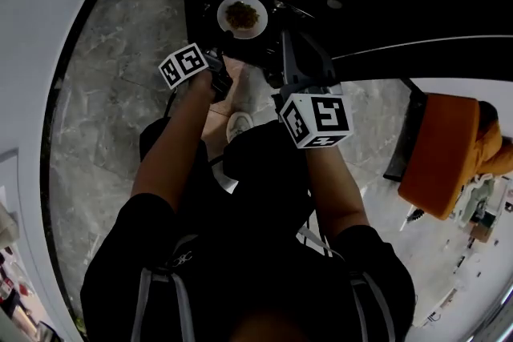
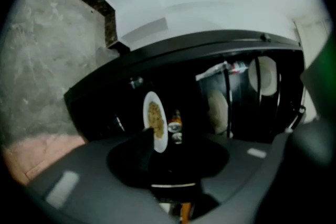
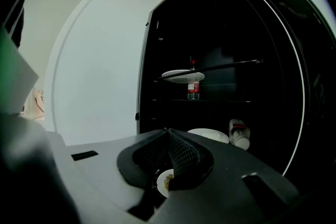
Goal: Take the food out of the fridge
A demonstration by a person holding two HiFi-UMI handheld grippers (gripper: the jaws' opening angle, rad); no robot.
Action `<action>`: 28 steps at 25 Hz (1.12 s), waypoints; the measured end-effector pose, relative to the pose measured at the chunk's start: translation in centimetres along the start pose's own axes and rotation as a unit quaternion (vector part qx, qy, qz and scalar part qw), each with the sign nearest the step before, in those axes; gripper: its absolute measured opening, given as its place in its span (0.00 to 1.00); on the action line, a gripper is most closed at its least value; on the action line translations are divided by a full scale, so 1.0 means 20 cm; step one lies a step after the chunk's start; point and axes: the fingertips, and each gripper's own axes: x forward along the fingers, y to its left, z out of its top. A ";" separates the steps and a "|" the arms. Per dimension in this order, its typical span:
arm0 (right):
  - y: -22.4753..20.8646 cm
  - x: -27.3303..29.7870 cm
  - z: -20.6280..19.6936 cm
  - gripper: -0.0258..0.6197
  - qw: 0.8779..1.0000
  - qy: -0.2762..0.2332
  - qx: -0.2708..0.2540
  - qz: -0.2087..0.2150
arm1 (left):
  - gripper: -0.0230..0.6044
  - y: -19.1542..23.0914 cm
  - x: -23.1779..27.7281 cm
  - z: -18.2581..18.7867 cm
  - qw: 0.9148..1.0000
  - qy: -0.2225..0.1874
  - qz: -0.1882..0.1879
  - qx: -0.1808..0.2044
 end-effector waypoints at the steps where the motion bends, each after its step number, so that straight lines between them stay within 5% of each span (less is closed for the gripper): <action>1: -0.01 0.00 -0.03 0.04 1.000 0.001 -0.001 -0.002 | 0.27 0.05 0.03 0.00 1.000 -0.003 0.001 -0.010; 11: -0.05 -0.06 -0.13 0.04 0.999 0.002 -0.004 -0.036 | 0.25 0.17 0.19 -0.06 0.998 0.004 -0.007 -0.062; 13: -0.06 -0.08 -0.13 0.04 0.999 -0.001 0.006 -0.044 | 0.07 0.19 0.19 -0.05 0.996 -0.008 -0.011 -0.092; 15: -0.08 -0.10 -0.12 0.04 0.999 -0.005 0.010 -0.053 | 0.05 0.20 0.19 -0.04 0.993 -0.018 -0.019 -0.117; 28: -0.06 -0.12 -0.10 0.04 0.998 -0.012 -0.004 -0.054 | 0.05 0.06 0.03 -0.05 0.993 -0.020 -0.041 -0.106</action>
